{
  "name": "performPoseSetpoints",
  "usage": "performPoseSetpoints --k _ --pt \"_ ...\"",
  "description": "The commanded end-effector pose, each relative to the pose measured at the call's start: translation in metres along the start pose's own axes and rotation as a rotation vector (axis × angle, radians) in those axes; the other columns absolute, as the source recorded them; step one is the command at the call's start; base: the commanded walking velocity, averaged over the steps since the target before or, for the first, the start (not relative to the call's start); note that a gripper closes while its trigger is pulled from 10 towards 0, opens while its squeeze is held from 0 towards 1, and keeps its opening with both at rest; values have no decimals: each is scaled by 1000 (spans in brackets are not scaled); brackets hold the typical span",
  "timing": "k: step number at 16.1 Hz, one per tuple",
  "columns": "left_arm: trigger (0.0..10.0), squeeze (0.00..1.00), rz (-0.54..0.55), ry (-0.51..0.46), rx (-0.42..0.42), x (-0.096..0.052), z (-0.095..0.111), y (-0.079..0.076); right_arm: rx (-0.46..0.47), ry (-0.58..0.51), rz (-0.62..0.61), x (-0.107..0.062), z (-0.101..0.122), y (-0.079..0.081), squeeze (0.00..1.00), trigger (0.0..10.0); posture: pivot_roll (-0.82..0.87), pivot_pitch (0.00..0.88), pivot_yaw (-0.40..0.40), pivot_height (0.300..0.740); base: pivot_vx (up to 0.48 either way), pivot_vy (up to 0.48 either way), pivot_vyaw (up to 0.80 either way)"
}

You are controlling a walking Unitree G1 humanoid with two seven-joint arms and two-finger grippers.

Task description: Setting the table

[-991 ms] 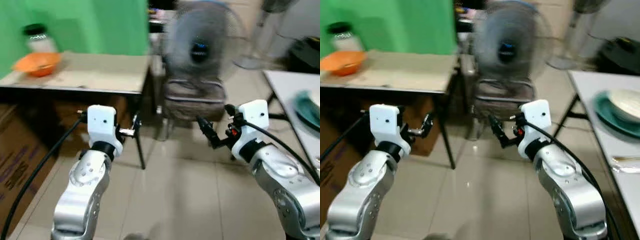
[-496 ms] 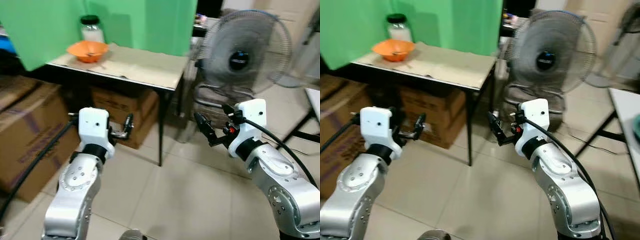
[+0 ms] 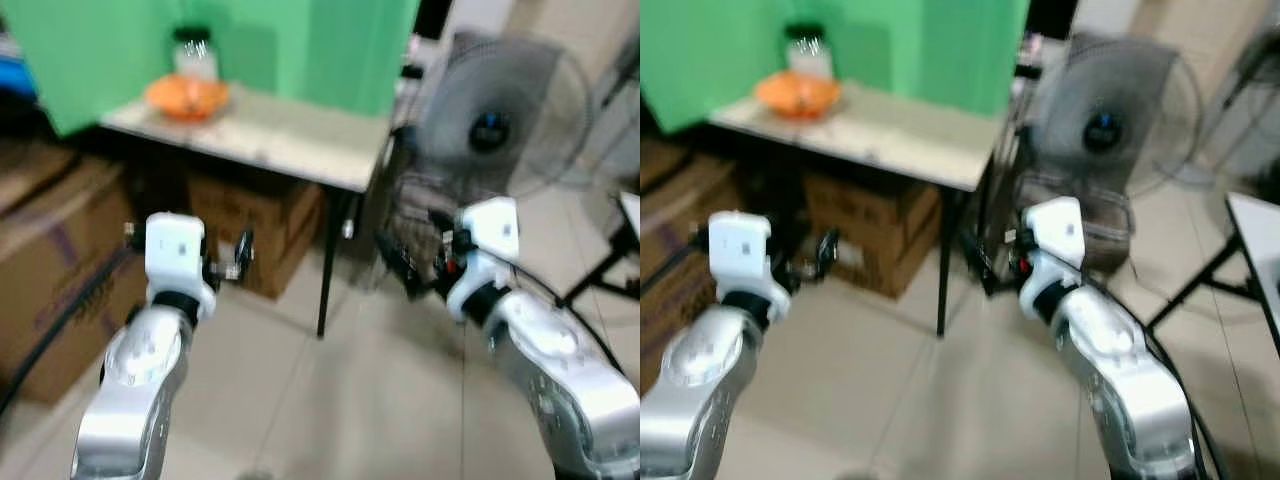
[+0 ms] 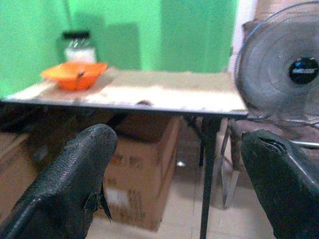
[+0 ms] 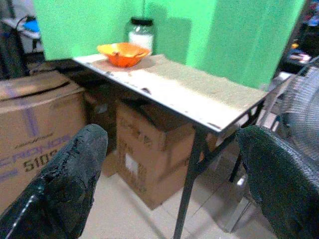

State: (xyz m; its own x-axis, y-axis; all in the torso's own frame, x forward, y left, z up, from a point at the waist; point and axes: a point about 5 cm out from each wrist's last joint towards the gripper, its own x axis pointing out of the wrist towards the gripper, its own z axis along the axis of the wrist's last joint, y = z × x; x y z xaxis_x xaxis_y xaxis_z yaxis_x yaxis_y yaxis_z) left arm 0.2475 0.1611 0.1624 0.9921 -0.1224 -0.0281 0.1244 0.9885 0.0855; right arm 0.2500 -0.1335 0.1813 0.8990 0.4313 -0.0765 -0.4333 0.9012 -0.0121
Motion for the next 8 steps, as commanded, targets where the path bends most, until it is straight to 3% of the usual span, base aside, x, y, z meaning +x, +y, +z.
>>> performPoseSetpoints --k 1,8 --pt "10000 0 -26 -14 -2 -2 2 -5 -7 -6 -23 -4 0 -7 1000 10000 131 0 -30 740 255 0 0" --pt "10000 0 -13 6 18 -14 -2 0 -9 8 28 -2 -8 -2 1000 10000 167 0 -46 740 254 0 0"
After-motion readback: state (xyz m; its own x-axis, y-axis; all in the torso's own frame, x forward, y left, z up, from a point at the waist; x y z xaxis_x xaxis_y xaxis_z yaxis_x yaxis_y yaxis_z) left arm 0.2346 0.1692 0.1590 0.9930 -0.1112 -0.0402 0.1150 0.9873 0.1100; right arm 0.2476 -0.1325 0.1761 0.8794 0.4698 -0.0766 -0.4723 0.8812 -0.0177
